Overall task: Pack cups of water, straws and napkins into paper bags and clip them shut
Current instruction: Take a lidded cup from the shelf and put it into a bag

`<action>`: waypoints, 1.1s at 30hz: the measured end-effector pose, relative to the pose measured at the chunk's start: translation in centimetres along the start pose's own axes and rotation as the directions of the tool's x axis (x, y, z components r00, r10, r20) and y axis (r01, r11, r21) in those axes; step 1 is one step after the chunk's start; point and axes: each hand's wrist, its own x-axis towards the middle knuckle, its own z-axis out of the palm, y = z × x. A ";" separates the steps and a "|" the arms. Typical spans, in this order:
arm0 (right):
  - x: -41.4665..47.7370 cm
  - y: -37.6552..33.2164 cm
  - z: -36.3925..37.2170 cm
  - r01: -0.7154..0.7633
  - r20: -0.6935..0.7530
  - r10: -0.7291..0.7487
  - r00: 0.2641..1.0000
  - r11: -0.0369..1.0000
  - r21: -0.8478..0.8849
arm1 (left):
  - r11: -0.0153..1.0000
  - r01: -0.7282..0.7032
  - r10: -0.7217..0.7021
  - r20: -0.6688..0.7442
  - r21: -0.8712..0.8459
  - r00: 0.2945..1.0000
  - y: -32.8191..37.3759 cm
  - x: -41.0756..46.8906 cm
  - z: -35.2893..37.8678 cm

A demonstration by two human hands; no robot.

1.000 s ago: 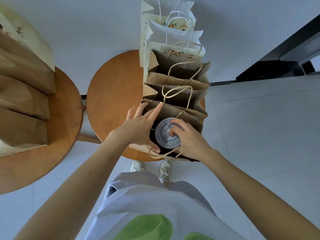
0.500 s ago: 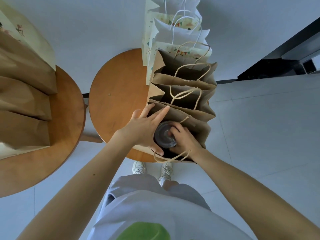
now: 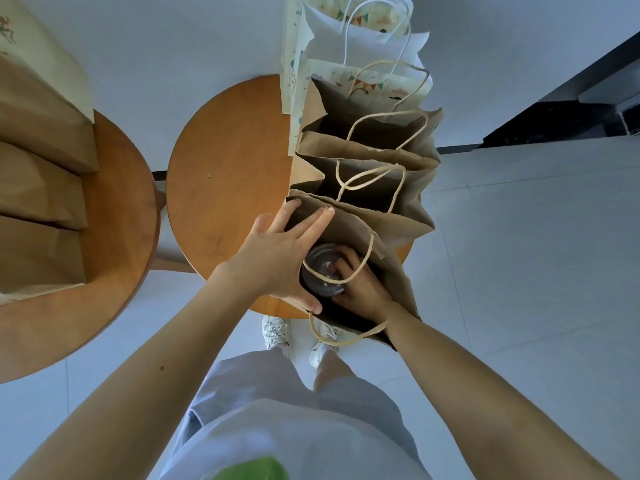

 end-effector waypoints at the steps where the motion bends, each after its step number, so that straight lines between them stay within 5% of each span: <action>1: 0.1 0.2 0.4 -0.006 0.027 0.007 1.000 0.999 -0.041 | 1.000 0.002 -0.002 -0.003 0.000 1.000 0.1 0.0 0.0; 13: -1.8 0.2 -1.1 0.030 0.220 0.057 0.974 0.927 -0.374 | 0.999 0.013 -0.013 -0.020 0.031 1.000 0.6 0.1 -0.3; 20: -3.2 -0.5 -3.6 0.024 0.248 0.080 0.965 0.920 -0.390 | 0.999 0.037 -0.036 -0.079 0.005 0.996 1.5 -0.1 -0.7; 24: -4.6 -1.3 -5.8 -0.052 0.057 0.068 0.996 0.966 -0.254 | 0.994 0.075 -0.087 -0.176 -0.076 0.981 1.7 -0.8 -0.6; 33: -12.6 -0.8 -9.7 0.120 -0.307 -0.114 0.945 0.993 0.000 | 0.963 0.139 -0.219 -0.376 -0.230 0.900 4.4 -4.1 -0.5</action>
